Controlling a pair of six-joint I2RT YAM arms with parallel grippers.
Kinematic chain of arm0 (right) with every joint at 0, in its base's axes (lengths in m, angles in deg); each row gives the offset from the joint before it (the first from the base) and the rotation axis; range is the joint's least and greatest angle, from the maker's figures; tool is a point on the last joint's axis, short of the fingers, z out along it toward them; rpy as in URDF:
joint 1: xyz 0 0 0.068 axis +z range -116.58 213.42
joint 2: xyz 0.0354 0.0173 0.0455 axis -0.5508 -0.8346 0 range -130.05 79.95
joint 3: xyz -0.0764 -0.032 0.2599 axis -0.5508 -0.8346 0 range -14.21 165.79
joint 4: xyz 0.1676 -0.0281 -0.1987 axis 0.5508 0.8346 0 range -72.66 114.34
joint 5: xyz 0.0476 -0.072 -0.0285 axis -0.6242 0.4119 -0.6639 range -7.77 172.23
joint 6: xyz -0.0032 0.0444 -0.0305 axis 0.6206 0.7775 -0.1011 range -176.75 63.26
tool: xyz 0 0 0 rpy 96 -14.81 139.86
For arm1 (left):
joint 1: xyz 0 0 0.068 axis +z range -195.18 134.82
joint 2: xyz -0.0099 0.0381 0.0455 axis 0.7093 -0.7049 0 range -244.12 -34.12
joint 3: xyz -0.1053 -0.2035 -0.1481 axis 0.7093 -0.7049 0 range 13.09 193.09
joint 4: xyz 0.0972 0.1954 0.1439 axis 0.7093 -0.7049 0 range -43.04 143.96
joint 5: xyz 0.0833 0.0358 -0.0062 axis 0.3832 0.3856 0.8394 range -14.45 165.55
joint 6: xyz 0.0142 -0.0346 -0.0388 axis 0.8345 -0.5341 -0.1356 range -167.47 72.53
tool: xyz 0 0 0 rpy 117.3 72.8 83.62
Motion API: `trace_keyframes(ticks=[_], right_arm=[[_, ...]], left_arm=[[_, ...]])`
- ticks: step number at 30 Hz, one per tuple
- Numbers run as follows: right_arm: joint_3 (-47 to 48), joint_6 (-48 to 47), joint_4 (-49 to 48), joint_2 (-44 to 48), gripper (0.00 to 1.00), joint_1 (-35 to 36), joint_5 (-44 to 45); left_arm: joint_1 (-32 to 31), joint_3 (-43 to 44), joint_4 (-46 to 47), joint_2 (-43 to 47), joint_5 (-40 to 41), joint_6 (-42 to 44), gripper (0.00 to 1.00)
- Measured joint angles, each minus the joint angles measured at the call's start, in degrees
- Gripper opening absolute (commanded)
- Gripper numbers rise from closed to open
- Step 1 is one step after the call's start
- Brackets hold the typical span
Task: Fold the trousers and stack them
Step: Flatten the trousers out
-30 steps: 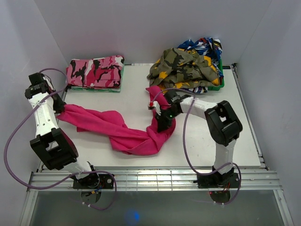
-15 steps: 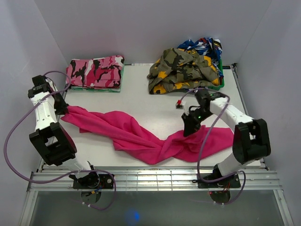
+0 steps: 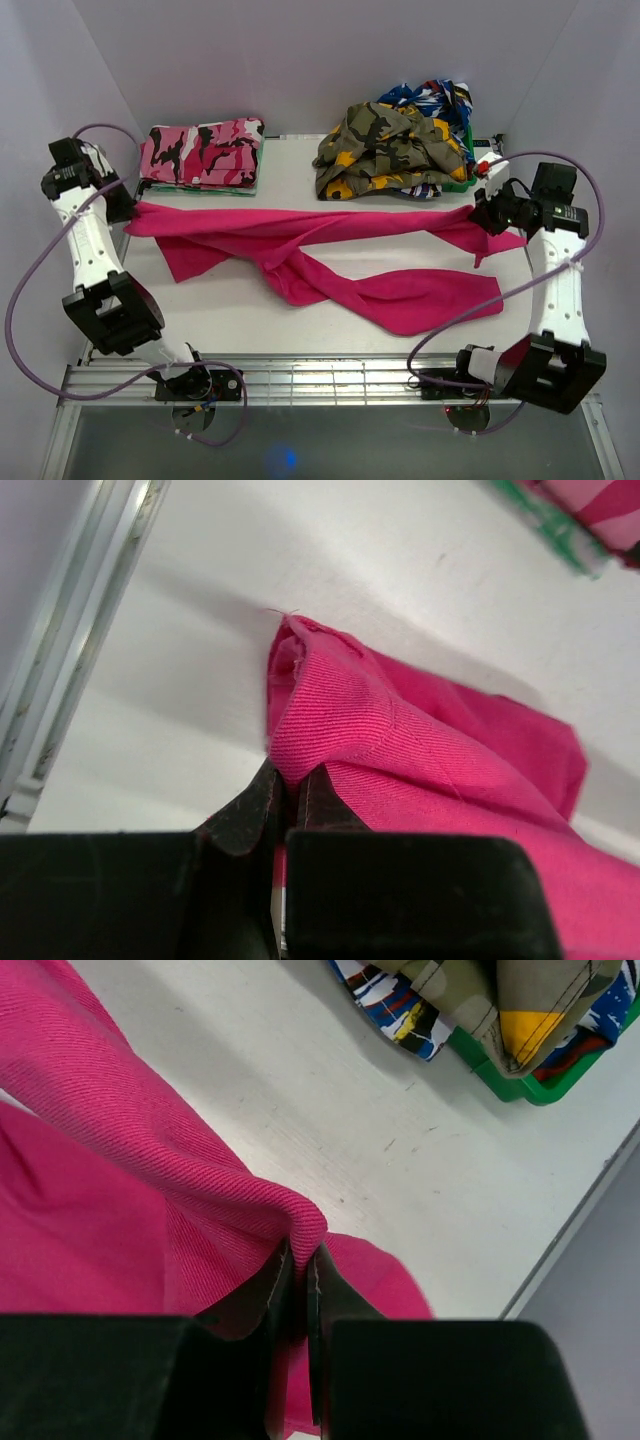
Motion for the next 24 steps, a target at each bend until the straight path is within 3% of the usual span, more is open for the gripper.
trace_keyframes(ticks=[7, 9, 10, 12, 14, 15, 19, 24], right_arm=[[-0.17, 2.05, -14.82, -18.88, 0.08, 0.57, -0.02], [0.57, 2.93, -17.84, -23.28, 0.11, 1.18, 1.27], [1.4, 3.17, -18.99, -25.4, 0.22, 1.46, 2.32], [4.11, 3.23, -19.93, -29.31, 0.38, 2.51, 6.12], [8.31, 3.21, -19.56, -32.76, 0.97, 3.13, 11.34], [10.14, 3.34, -19.19, -33.86, 0.9, 3.21, 13.51], [13.16, 0.55, -14.71, -32.24, 0.9, 3.04, 18.69], [12.11, -6.71, -0.17, -21.64, 1.0, 2.89, 17.88]], left_arm=[[-2.25, 16.92, -2.51, -20.04, -9.05, -5.95, 0.0], [-3.17, 18.95, -1.84, -26.12, -10.45, -6.99, 0.16], [-3.41, 19.45, -1.42, -28.2, -11.28, -7.3, 0.35], [-3.69, 21.31, -1.18, -32.83, -12.7, -7.26, 0.61], [-3.26, 23.85, 0.04, -35.98, -12.22, -6.69, 0.81], [-2.75, 25.14, 0.96, -36.63, -11.5, -5.9, 0.84], [-1.01, 21.94, 4.55, -31.85, -9.03, -0.68, 0.86], [2.25, -5.53, 10.75, -10.29, -10.82, 6.8, 0.8]])
